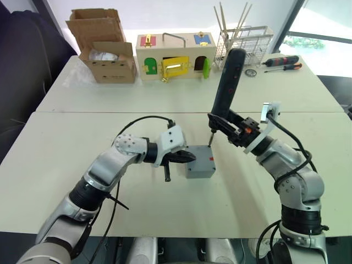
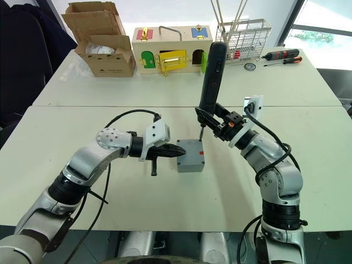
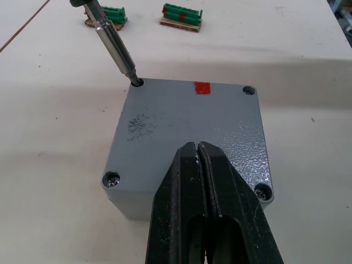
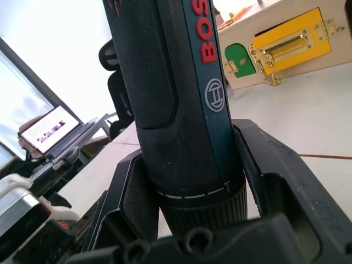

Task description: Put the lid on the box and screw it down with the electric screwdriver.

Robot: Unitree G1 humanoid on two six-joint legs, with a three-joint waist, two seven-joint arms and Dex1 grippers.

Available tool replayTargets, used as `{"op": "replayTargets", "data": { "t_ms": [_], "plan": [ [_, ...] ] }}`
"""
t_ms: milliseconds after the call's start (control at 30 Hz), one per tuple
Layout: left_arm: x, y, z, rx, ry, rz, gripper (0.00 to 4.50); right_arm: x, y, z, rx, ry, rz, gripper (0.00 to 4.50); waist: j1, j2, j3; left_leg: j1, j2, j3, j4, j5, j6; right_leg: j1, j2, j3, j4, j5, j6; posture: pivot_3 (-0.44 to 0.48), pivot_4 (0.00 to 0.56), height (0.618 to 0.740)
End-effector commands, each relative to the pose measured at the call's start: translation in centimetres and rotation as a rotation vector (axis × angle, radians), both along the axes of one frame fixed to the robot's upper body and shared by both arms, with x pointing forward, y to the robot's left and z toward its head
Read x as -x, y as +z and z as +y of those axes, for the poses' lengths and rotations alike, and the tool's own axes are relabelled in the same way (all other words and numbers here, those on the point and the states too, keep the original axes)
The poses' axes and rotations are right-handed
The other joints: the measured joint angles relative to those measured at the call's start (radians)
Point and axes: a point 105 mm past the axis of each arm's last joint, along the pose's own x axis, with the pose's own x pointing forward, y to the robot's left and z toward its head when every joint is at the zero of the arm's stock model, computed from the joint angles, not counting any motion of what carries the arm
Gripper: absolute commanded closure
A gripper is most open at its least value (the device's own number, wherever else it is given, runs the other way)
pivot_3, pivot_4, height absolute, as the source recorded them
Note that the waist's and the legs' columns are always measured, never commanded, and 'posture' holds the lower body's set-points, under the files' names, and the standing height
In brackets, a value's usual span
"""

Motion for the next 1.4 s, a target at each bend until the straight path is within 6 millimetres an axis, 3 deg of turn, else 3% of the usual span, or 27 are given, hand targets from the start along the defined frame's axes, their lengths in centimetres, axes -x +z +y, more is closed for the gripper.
{"op": "replayTargets", "data": {
  "t_ms": [33, 433, 600, 1400],
  "plan": [
    [0.2, 0.0, 0.1, 0.002, 0.007, -0.003, 4.5, 0.9, -0.7, 1.0, 0.043, 0.044, -0.007, 2.62, 0.001, -0.001, 0.0, 0.0, 0.0, 0.0, 0.0, 0.0, 0.0, 0.0, 0.0, 0.0, 0.0, 0.0, 0.0, 0.0, 0.15, 0.728],
    [0.8, -1.7, 0.3, -0.034, -0.004, 0.045, 4.5, 1.9, -5.0, 1.8, 0.099, -0.034, -0.033, 2.62, 0.0, -0.016, -0.013, 0.005, 0.001, 0.0, -0.001, -0.001, 0.001, 0.005, 0.001, 0.0, -0.001, 0.0, 0.0, 0.0, 0.15, 0.728],
    [0.8, -1.8, 0.5, -0.041, -0.008, 0.049, 4.5, 2.1, -6.2, 1.7, 0.09, -0.073, -0.028, 2.62, -0.002, -0.018, -0.016, 0.015, 0.004, 0.0, -0.002, -0.005, 0.007, 0.015, 0.001, 0.0, -0.004, -0.003, -0.003, 0.0, 0.15, 0.728],
    [0.8, -2.9, 0.4, -0.064, 0.006, 0.059, 4.5, 1.9, -8.4, 1.3, 0.128, -0.084, 0.016, 2.62, -0.002, -0.021, -0.03, 0.016, 0.005, -0.001, -0.002, -0.007, 0.01, 0.017, 0.0, 0.0, -0.005, -0.004, -0.005, 0.0, 0.15, 0.728]
  ]
}}
